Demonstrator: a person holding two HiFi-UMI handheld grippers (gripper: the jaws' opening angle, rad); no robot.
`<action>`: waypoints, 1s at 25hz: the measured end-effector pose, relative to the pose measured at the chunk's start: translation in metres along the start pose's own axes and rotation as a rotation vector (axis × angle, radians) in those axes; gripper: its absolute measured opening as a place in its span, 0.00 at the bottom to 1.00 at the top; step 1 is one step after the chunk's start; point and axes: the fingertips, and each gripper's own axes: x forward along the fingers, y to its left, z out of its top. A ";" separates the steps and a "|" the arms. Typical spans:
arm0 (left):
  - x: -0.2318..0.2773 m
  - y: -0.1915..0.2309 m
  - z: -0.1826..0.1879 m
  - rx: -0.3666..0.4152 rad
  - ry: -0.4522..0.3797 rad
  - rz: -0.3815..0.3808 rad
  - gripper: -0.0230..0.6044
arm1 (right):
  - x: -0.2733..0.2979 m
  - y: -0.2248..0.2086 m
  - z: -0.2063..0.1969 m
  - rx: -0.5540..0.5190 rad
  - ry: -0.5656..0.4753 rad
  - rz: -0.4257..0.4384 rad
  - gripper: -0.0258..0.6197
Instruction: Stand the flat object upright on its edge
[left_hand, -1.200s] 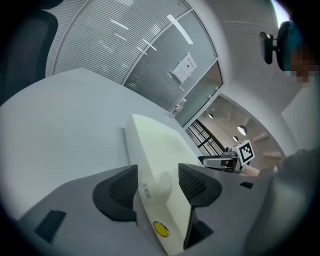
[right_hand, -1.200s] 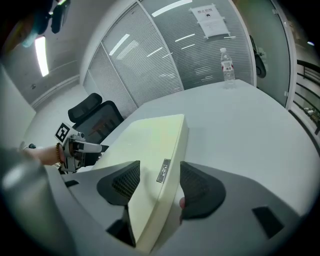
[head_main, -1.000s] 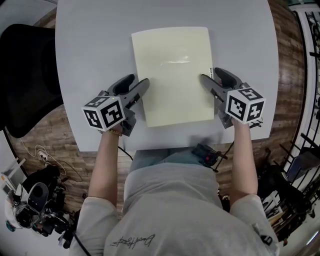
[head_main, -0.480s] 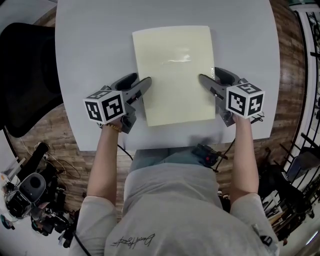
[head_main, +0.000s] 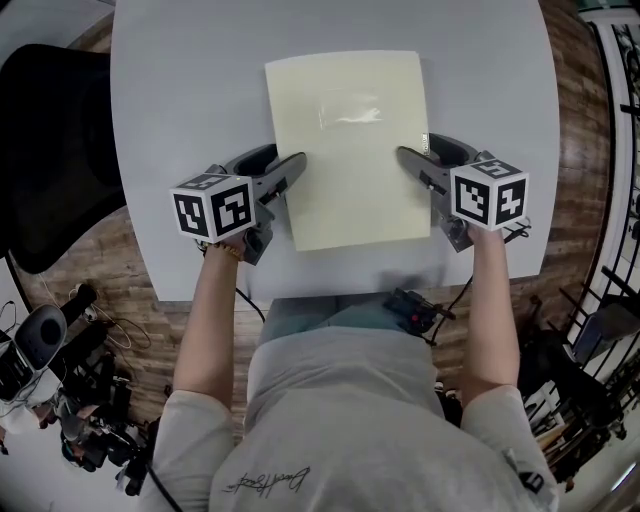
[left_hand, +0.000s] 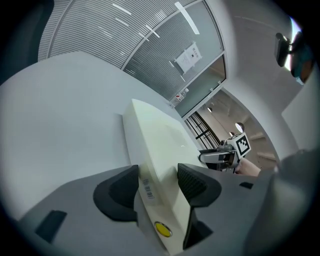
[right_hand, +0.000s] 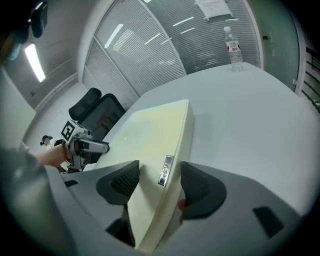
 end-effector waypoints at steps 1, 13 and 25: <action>0.000 0.000 0.000 0.001 0.001 0.001 0.45 | 0.000 0.000 0.000 0.001 0.001 -0.001 0.47; -0.002 -0.001 0.003 -0.014 -0.023 0.008 0.42 | 0.000 0.001 0.002 0.001 0.011 -0.023 0.45; -0.009 -0.008 0.009 0.003 -0.033 -0.005 0.42 | -0.010 0.008 0.008 -0.014 0.006 -0.033 0.44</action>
